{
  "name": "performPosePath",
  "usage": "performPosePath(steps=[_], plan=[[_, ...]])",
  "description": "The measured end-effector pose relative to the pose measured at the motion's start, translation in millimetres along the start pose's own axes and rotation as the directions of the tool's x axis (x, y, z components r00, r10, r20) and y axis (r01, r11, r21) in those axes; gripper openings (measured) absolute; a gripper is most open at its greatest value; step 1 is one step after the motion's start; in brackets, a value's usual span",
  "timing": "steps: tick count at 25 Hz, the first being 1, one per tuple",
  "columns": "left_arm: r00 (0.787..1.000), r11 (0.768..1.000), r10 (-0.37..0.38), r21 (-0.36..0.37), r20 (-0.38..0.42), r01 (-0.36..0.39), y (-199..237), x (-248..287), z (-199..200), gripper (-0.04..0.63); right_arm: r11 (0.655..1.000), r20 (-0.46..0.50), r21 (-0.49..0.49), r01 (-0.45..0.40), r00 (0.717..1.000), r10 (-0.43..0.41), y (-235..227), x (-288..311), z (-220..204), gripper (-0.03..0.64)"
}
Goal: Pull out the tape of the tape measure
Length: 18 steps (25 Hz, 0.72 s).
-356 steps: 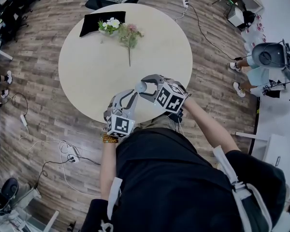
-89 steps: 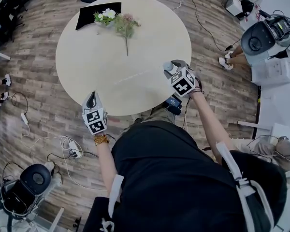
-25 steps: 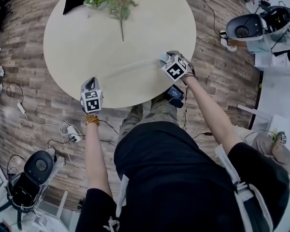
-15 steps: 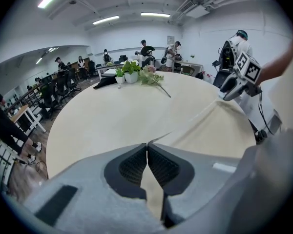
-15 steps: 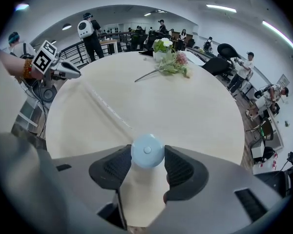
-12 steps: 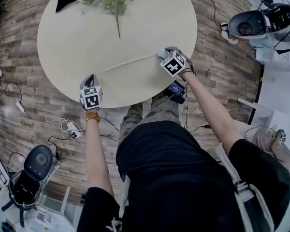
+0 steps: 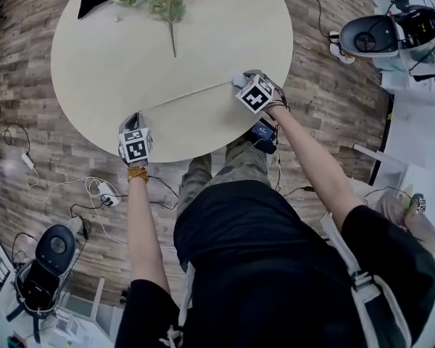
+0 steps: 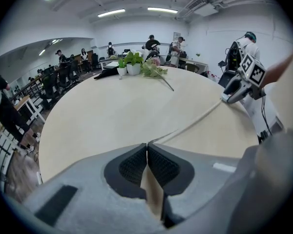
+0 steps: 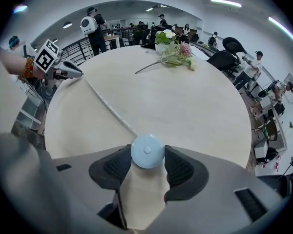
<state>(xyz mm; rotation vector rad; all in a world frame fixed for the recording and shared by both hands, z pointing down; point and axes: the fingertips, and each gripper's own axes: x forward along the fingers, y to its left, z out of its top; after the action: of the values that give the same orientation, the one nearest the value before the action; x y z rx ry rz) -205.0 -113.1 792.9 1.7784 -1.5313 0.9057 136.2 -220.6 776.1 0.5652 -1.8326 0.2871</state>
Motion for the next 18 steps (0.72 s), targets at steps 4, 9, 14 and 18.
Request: performPosePath(steps=[4,9,14,18], plan=[[1.0,1.0,-0.001,-0.013,-0.014,0.001,-3,2,-7,0.018,1.0,-0.011,-0.022,-0.01,1.0,0.01,3,5,-5,0.218],[1.0,0.999,-0.02,-0.04,-0.018,0.019,-6,4,-13,0.02,0.999,-0.021,-0.032,-0.005,1.0,0.005,4,8,-10,0.219],[0.999,0.995,-0.053,-0.086,-0.007,0.052,-7,0,-16,0.063,0.996,-0.029,-0.079,-0.035,0.999,0.033,7,6,-8,0.291],[0.997,0.992,-0.07,-0.1,0.026,0.072,-8,-11,-10,0.084,0.995,-0.012,-0.073,-0.064,0.998,0.063,10,-11,-2,0.314]])
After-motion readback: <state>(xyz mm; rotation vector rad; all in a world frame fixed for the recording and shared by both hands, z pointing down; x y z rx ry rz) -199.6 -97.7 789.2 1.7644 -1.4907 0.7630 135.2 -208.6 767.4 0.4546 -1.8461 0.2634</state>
